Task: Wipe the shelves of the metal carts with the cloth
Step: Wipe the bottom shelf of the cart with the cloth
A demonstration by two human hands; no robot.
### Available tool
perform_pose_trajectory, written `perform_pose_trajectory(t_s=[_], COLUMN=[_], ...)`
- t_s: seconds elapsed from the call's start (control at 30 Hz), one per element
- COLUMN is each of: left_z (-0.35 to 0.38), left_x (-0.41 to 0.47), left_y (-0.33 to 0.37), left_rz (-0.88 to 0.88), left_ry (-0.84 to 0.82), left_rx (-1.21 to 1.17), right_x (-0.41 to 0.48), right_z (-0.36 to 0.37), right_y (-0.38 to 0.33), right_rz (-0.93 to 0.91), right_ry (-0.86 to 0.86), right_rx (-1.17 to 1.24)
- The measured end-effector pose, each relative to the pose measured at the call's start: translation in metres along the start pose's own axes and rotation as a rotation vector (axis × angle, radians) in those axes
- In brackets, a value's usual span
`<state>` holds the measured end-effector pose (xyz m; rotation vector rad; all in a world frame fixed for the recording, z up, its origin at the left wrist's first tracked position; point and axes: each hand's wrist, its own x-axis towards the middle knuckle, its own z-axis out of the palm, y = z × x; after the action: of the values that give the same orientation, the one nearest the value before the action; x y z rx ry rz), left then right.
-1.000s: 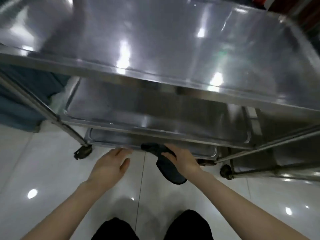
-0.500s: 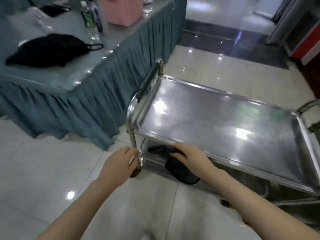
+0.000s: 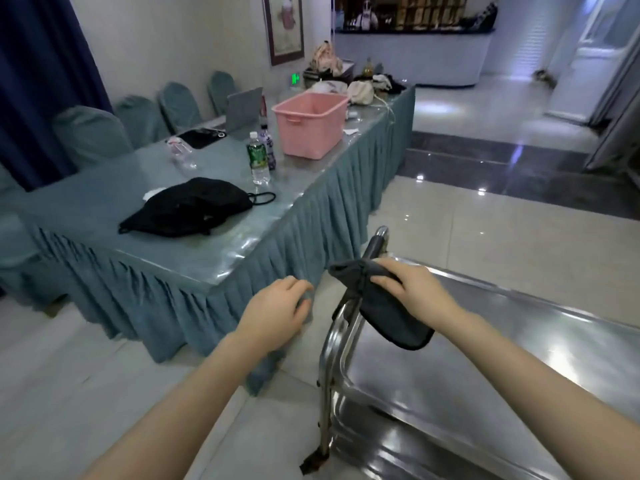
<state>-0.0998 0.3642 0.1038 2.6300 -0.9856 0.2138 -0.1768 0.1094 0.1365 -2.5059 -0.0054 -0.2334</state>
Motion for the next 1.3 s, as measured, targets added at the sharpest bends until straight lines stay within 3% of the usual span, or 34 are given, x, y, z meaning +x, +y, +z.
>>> perform_pose_trajectory(t_s=[0.4, 0.77, 1.07, 1.3], left_z=[0.004, 0.073, 0.129, 0.178], left_x=[0.21, 0.406, 0.497, 0.534], left_y=[-0.064, -0.102, -0.003, 0.1], left_rz=[0.156, 0.512, 0.823, 1.029], left_ry=[-0.097, -0.214, -0.363, -0.415], left_rx=[-0.02, -0.11, -0.244, -0.235], right_x=[0.169, 0.246, 0.205, 0.163], right_z=[-0.033, -0.035, -0.073, -0.1], right_y=[0.058, 0.11, 0.15, 0.203], right_rz=[0.18, 0.574, 0.926, 1.063], right_ry=[0.163, 0.354, 0.458, 0.605], right_rx=[0.027, -0.149, -0.22, -0.18])
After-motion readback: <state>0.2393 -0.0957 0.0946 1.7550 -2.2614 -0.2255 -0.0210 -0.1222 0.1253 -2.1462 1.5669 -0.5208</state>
